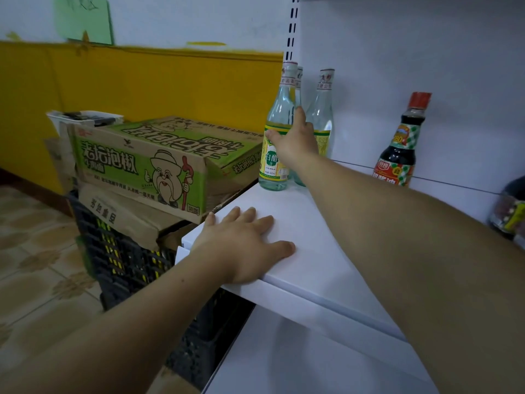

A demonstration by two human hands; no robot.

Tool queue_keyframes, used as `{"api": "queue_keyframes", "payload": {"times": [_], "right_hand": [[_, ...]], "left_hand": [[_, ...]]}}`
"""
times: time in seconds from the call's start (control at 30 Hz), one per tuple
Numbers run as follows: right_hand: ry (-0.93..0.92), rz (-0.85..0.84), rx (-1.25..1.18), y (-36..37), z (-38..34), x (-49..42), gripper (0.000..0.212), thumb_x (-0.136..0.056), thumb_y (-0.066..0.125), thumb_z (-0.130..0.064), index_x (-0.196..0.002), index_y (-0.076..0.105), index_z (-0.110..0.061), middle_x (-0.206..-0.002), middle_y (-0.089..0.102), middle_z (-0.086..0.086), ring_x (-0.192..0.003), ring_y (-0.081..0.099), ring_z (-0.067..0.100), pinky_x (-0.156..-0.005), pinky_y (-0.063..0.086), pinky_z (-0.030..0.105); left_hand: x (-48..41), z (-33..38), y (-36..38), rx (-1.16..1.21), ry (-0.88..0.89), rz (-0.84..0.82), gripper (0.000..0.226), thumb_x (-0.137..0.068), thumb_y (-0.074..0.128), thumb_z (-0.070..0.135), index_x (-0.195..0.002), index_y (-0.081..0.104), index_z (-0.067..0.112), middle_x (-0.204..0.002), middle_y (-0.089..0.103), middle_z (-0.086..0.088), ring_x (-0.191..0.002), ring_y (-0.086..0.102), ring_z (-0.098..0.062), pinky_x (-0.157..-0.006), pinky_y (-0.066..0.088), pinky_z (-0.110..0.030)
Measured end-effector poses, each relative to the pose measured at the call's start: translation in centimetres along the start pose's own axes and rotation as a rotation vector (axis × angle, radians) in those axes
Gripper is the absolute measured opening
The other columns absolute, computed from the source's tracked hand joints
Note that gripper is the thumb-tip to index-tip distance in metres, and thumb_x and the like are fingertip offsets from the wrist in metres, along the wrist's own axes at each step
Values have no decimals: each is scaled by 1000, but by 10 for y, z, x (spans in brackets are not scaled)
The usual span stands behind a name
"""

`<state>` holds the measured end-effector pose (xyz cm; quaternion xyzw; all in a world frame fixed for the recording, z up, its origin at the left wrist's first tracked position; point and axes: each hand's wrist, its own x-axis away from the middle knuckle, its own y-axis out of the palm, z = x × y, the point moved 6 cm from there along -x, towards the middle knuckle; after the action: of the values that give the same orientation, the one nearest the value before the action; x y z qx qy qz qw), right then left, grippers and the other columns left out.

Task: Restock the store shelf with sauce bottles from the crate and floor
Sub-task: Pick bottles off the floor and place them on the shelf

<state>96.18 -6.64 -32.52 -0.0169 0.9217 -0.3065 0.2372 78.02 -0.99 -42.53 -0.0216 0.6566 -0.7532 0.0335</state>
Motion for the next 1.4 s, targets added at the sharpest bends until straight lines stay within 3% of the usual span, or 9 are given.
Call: {"api": "queue_keyframes", "payload": {"times": [0.4, 0.6, 0.77, 0.83, 1.0, 1.1, 1.27, 1.4], "right_hand": [[-6, 42, 23, 5, 3, -2, 80, -94, 57, -44, -153, 7, -22, -145, 33, 14, -130, 40, 36, -99, 41, 45], [94, -70, 16, 4, 6, 11, 92, -91, 59, -47, -155, -3, -22, -157, 19, 14, -138, 35, 37, -105, 43, 48], [15, -174, 180, -21, 1, 52, 68, -86, 60, -52, -140, 37, -18, -136, 49, 11, -120, 53, 33, -97, 48, 45], [-20, -233, 234, -36, -1, 74, 63, -89, 57, -51, -140, 41, -19, -136, 51, 10, -120, 53, 31, -97, 47, 41], [-76, -326, 311, -76, -22, 131, 56, -94, 52, -50, -138, 47, -16, -133, 54, 11, -113, 54, 30, -90, 47, 35], [-92, -409, 358, -83, -37, 175, 67, -93, 48, -57, -144, 39, -14, -144, 45, 13, -122, 49, 31, -97, 45, 37], [-212, -578, 378, -68, -75, 261, 75, -97, 40, -56, -154, 18, -14, -161, 18, 8, -144, 25, 28, -110, 30, 37], [-287, -729, 405, -39, -106, 331, 76, -98, 38, -57, -155, 13, -15, -161, 18, 10, -138, 35, 31, -103, 37, 37]], "left_hand": [[-2, -1, 2, -4, 3, 16, 76, -83, 21, 76, -149, 14, 39, -161, 6, 7, -148, 1, -16, -117, 2, -55], [-3, -4, 2, 21, 0, 33, 75, -83, 25, 76, -148, 20, 38, -160, 9, 6, -147, 4, -17, -116, 4, -56], [4, -3, -7, 89, -27, 51, 71, -86, 33, 71, -147, 26, 35, -161, 9, 5, -148, 3, -15, -115, -5, -57], [12, -3, -11, 87, -46, 24, 80, -82, 36, 76, -150, 19, 37, -161, 8, 7, -148, 0, -14, -114, -9, -59], [68, -11, -28, 138, -124, -13, 82, -81, 40, 76, -150, 17, 38, -161, 7, 7, -149, 4, -19, -114, -2, -61], [124, -17, -28, 136, -160, -41, 82, -83, 43, 72, -151, 14, 36, -161, 4, 6, -149, 1, -20, -113, -1, -63], [219, -29, -8, 123, -298, -116, 82, -83, 45, 71, -151, 16, 35, -161, 6, 4, -148, 2, -22, -115, 3, -60], [298, -41, 10, 113, -398, -160, 81, -86, 46, 67, -152, 14, 32, -161, 6, 1, -148, 1, -24, -118, 8, -51]]}}
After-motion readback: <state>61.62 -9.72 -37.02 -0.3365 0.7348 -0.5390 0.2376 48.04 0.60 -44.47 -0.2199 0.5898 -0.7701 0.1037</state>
